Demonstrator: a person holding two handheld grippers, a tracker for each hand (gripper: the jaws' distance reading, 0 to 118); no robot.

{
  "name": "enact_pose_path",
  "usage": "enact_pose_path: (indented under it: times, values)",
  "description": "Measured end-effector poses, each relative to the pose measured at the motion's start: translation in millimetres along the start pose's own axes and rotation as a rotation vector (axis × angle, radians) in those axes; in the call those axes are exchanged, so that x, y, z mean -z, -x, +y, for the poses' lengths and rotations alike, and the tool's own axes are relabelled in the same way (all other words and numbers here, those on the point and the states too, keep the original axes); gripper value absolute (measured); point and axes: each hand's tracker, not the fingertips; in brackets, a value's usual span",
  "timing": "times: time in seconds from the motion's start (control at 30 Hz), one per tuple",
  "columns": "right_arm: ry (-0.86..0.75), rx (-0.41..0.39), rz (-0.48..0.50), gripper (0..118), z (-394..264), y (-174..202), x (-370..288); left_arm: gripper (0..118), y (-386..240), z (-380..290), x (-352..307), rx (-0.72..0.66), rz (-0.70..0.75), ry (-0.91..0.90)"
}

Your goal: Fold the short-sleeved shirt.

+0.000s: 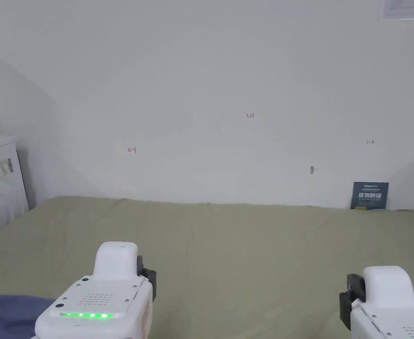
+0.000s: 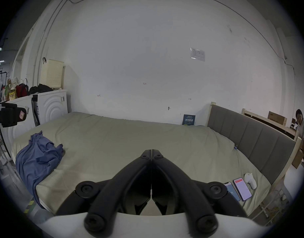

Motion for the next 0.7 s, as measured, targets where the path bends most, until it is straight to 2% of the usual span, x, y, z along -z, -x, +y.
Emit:
enact_pose_path:
  times: [0.1, 0.2, 0.5, 0.7]
  values:
    - [0.013, 0.000, 0.031, 0, 0, 9, 8, 0, 12, 2, -2, -0.007, 0.020, 0.008]
    - [0.007, -0.024, 0.089, 0, 3, 33, 17, 0, 38, 2, -11, -0.031, 0.090, 0.010]
    - [-0.023, -0.030, 0.406, 0, 18, 153, 31, 0, 149, -4, -81, -0.070, 0.393, 0.023]
    - [-0.026, -0.041, 0.528, 0, 20, 204, 24, 0, 196, -15, -124, -0.091, 0.532, 0.042]
